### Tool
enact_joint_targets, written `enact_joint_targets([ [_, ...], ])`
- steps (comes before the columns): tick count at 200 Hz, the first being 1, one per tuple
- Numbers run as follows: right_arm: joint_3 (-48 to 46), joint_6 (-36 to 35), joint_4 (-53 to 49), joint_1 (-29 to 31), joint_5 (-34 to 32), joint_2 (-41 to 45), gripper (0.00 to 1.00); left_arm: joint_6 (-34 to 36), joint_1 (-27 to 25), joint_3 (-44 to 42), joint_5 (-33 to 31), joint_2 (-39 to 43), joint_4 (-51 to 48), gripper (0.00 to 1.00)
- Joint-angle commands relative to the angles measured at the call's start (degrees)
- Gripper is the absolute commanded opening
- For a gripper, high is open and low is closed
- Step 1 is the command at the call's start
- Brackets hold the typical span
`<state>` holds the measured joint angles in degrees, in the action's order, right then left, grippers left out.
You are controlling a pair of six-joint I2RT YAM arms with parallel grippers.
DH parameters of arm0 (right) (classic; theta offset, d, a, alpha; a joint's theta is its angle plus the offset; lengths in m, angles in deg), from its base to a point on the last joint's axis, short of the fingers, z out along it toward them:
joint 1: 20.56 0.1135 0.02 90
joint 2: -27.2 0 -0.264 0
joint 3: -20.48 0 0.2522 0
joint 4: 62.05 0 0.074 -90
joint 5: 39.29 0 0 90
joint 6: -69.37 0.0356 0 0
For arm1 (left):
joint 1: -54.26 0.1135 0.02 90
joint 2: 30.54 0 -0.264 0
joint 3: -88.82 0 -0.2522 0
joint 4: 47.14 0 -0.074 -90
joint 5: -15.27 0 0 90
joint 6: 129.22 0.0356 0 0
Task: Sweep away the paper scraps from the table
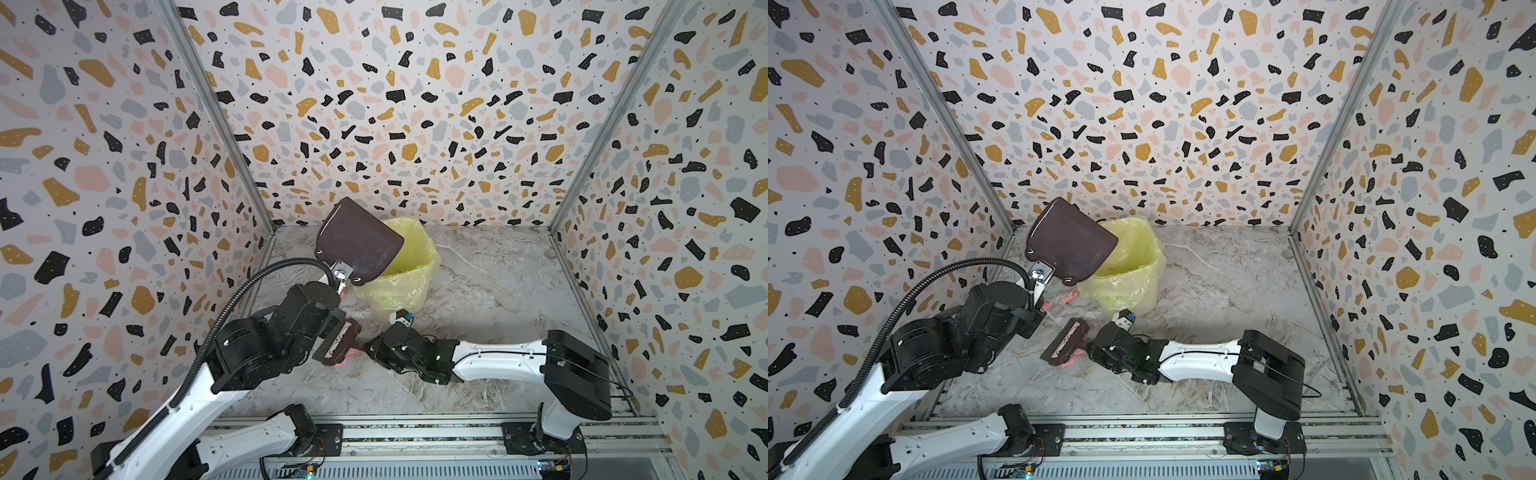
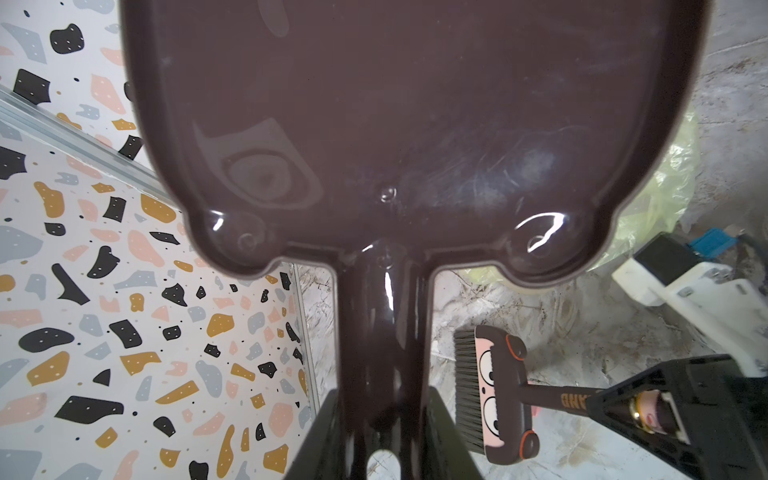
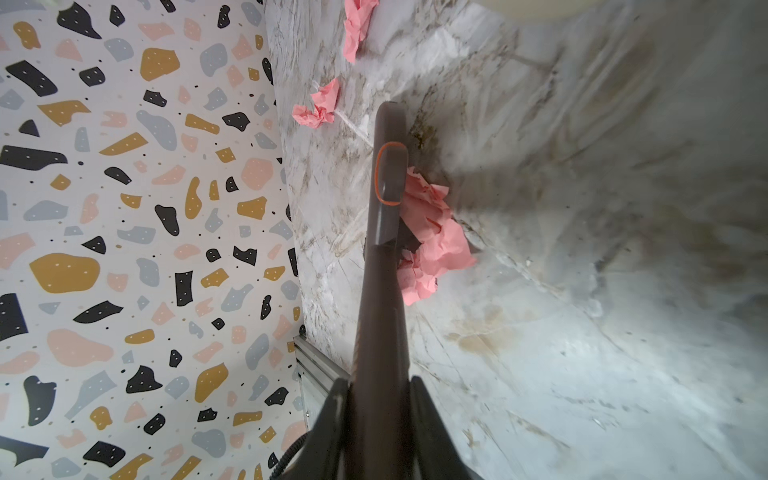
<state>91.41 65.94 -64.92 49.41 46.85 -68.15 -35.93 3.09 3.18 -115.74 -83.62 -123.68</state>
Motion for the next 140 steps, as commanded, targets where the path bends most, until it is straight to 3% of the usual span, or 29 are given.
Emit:
enact_joint_targets([
  [1, -3.4, -1.0, -8.1, -1.0, 2.2, 5.8, 0.0, -1.2, -0.1, 0.5, -0.8, 0.1, 1.2, 0.0],
  [85, -7.3, -13.4, -30.0, -7.6, 4.3, 23.9, 0.0, -1.7, -0.1, -0.6, -0.3, -0.3, 1.7, 0.0],
  [140, -4.6, -20.2, -22.3, -7.8, 10.7, 26.2, 0.0, -2.3, -0.2, -0.4, 0.0, -0.9, 2.1, 0.0],
])
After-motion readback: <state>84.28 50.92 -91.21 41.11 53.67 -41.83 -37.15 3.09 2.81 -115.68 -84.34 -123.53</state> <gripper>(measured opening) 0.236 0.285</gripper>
